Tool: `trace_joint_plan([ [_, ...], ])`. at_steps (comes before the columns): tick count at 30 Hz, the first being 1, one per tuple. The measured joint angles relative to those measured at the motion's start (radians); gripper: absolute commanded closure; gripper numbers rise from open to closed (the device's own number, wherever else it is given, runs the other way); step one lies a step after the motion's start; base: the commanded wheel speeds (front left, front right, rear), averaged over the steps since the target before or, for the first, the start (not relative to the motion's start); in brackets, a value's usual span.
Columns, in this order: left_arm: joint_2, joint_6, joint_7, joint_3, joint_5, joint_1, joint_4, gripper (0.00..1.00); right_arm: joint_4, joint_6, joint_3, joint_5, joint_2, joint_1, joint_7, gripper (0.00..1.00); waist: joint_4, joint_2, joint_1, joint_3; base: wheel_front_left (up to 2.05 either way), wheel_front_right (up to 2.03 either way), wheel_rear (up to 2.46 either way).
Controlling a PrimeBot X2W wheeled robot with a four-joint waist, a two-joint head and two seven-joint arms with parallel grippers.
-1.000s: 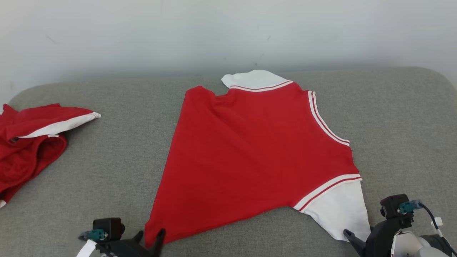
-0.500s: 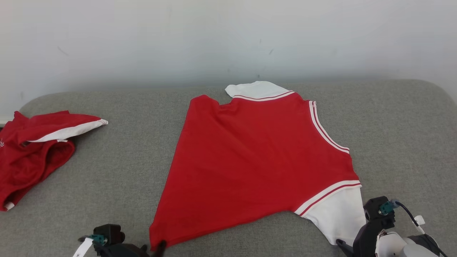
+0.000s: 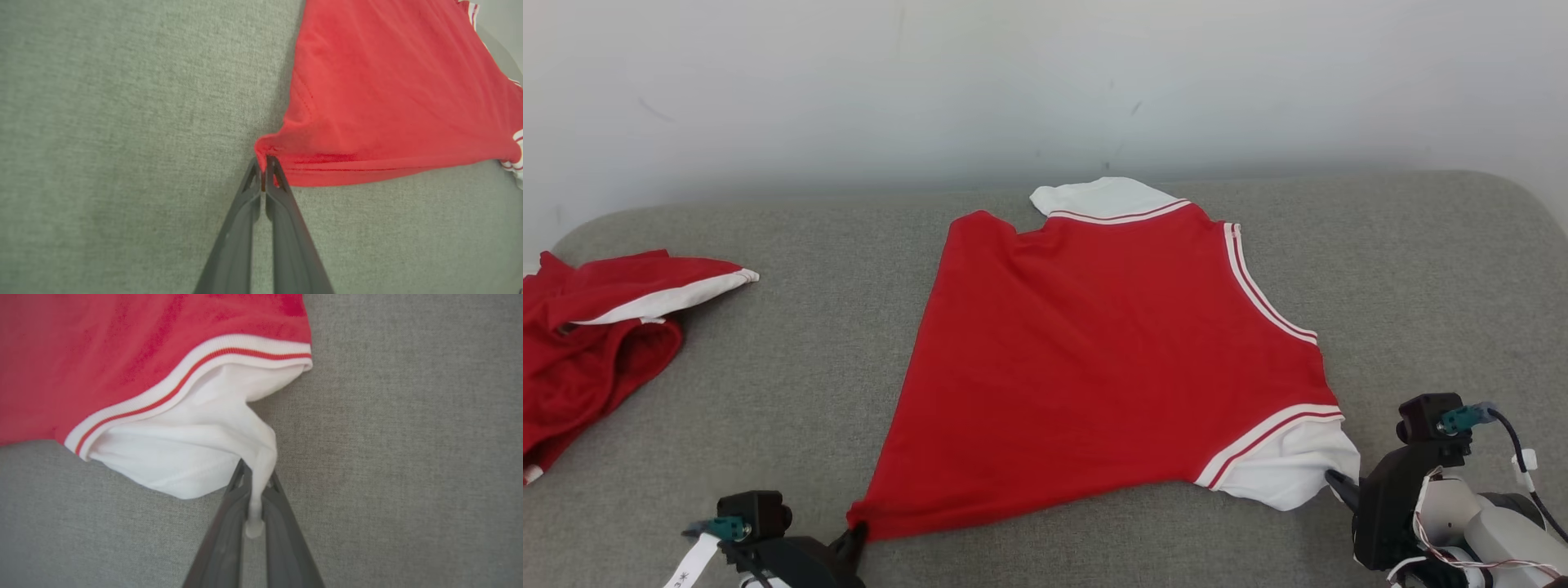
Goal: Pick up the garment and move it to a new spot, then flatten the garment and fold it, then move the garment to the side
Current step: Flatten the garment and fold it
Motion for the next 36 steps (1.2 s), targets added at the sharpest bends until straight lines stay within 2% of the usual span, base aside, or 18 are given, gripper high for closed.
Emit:
trace_joint_plan([
  [9,0.021,0.0,-0.009,-0.005,0.009,-0.001,-0.123,1.0,-0.051,0.053,0.015,0.033,-0.017,-0.007,0.058,1.0,-0.013,0.0,0.0,0.017,0.0,0.0,0.0],
  [13,0.035,-0.054,0.058,-0.033,0.003,-0.027,-0.194,1.0,-0.073,0.078,0.034,0.062,-0.026,-0.033,0.146,1.0,-0.021,0.0,0.0,0.043,0.0,0.0,0.0],
  [16,0.066,-0.147,0.213,-0.044,-0.07,-0.161,-0.223,1.0,-0.059,0.079,0.052,0.095,-0.021,-0.177,0.295,1.0,-0.031,0.0,-0.0001,0.081,0.0,0.0,0.0],
  [17,0.08,-0.186,0.279,-0.06,-0.083,-0.217,-0.224,1.0,-0.038,0.075,0.053,0.105,-0.014,-0.235,0.347,1.0,-0.034,0.0,-0.0001,0.093,0.0,0.0,0.0],
  [18,0.084,-0.199,0.333,-0.059,-0.112,-0.268,-0.22,1.0,-0.016,0.062,0.053,0.111,-0.007,-0.293,0.389,1.0,-0.037,0.0,0.0,0.105,0.0,0.0,0.0],
  [20,0.083,-0.195,0.448,-0.059,-0.132,-0.402,-0.177,1.0,0.035,0.01,0.053,0.105,0.006,-0.43,0.48,1.0,-0.045,0.0,0.0,0.13,0.0,0.0,0.0],
  [22,0.067,-0.16,0.506,-0.02,-0.118,-0.587,-0.106,1.0,0.076,-0.054,0.03,0.069,0.015,-0.6,0.502,1.0,-0.052,0.0002,0.0001,0.156,0.0,0.0,0.0],
  [23,0.029,-0.12,0.484,0.094,-0.069,-0.784,-0.069,1.0,0.073,-0.073,-0.011,0.002,0.024,-0.789,0.465,1.0,-0.058,0.0001,0.0003,0.184,0.0,0.0,0.0],
  [24,0.015,-0.12,0.449,0.142,0.0,-0.863,-0.074,1.0,0.059,-0.073,-0.046,-0.021,0.042,-0.869,0.423,1.0,-0.061,0.0001,0.0003,0.197,0.0,0.0,0.0],
  [25,-0.002,-0.096,0.406,0.188,0.056,-0.937,-0.069,1.0,0.043,-0.079,-0.09,-0.028,0.068,-0.938,0.362,1.0,-0.063,-0.0001,0.0,0.211,0.0,0.0,0.0],
  [26,-0.018,-0.093,0.28,0.245,0.143,-1.063,-0.073,1.0,-0.02,-0.044,-0.133,-0.112,0.09,-1.054,0.176,1.0,-0.067,-0.0002,-0.0002,0.24,0.0,0.0,0.0],
  [27,-0.018,-0.079,0.19,0.263,0.196,-1.122,-0.084,1.0,-0.027,-0.043,-0.157,-0.133,0.097,-1.123,0.102,1.0,-0.068,-0.0001,-0.0001,0.255,0.0,0.0,0.0],
  [29,-0.011,-0.072,0.087,0.262,0.224,-1.221,-0.11,1.0,-0.05,-0.029,-0.207,-0.09,0.108,-1.195,-0.003,1.0,-0.069,-0.0003,0.0,0.283,0.0,0.0,0.0],
  [30,-0.002,-0.079,0.052,0.259,0.243,-1.227,-0.149,1.0,-0.077,0.023,-0.191,-0.098,0.099,-1.187,-0.05,1.0,-0.069,-0.0003,-0.0002,0.298,0.0,0.0,0.0],
  [32,-0.005,-0.086,0.001,0.253,0.245,-1.178,-0.23,1.0,-0.147,0.073,-0.186,-0.092,0.091,-1.104,-0.129,1.0,-0.067,-0.0007,-0.0006,0.327,0.0,0.0,0.0],
  [33,-0.008,-0.087,-0.017,0.241,0.245,-1.121,-0.273,1.0,-0.189,0.112,-0.169,-0.099,0.065,-1.04,-0.152,1.0,-0.066,-0.0006,-0.0005,0.342,0.0,0.0,0.0],
  [34,-0.014,-0.088,-0.039,0.229,0.239,-1.048,-0.289,1.0,-0.211,0.126,-0.163,-0.104,0.045,-0.964,-0.182,1.0,-0.064,-0.0004,-0.0003,0.358,0.0,0.0,0.0],
  [36,-0.019,-0.086,-0.074,0.195,0.229,-0.881,-0.263,1.0,-0.217,0.126,-0.164,-0.097,0.02,-0.804,-0.233,1.0,-0.059,0.0001,0.0004,0.384,0.0,0.0,0.0],
])
